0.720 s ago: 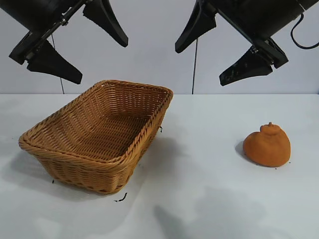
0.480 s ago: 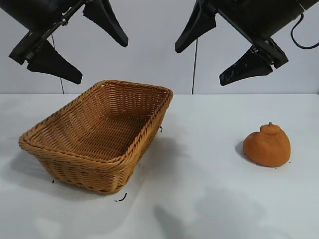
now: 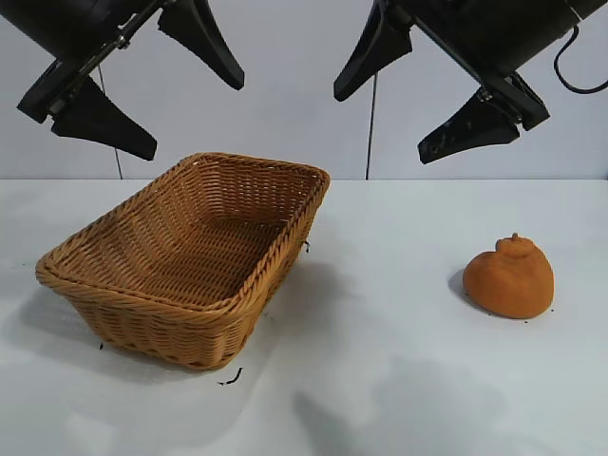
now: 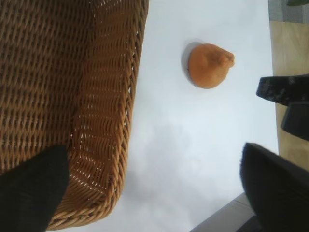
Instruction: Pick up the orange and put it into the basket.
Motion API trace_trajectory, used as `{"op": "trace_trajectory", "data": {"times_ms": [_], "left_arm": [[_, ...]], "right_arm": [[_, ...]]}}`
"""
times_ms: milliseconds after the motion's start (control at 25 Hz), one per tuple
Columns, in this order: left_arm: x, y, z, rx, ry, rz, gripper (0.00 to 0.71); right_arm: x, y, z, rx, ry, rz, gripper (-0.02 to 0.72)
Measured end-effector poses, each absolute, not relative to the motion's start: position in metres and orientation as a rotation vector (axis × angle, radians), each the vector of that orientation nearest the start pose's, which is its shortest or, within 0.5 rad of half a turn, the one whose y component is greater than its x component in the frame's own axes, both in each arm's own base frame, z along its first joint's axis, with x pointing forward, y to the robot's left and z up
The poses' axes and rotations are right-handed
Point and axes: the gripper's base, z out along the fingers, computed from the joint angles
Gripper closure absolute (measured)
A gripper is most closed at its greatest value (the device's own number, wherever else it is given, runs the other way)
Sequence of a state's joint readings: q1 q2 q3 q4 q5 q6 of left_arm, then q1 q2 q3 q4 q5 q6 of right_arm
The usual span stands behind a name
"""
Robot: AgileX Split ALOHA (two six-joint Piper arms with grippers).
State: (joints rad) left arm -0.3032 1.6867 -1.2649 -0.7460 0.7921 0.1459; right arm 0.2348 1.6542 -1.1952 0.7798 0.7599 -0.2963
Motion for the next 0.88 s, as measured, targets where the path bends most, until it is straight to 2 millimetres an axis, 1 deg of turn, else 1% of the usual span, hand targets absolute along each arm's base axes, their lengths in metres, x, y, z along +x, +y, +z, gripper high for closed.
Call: {"op": "trace_trajectory", "data": {"times_ms": [560,640,720,880], "left_arm": [[0.331,-0.147,0.273,0.028,2.621,-0.917,0.018],[0.329,-0.143,0.277,0.014,2.618,-0.913,0.018],[0.324,-0.139,0.286,0.016,2.615,-0.879,0.018],[0.307,-0.129,0.304,-0.057,2.599,-0.839,0.018]], "right_arm": [[0.329,0.124,0.265,-0.090,2.575,0.859,0.008],[0.329,0.124,0.265,-0.090,2.575,0.859,0.008],[0.329,0.124,0.265,-0.090,2.575,0.859,0.008],[0.329,0.124,0.265,-0.090,2.575,0.859,0.008]]}}
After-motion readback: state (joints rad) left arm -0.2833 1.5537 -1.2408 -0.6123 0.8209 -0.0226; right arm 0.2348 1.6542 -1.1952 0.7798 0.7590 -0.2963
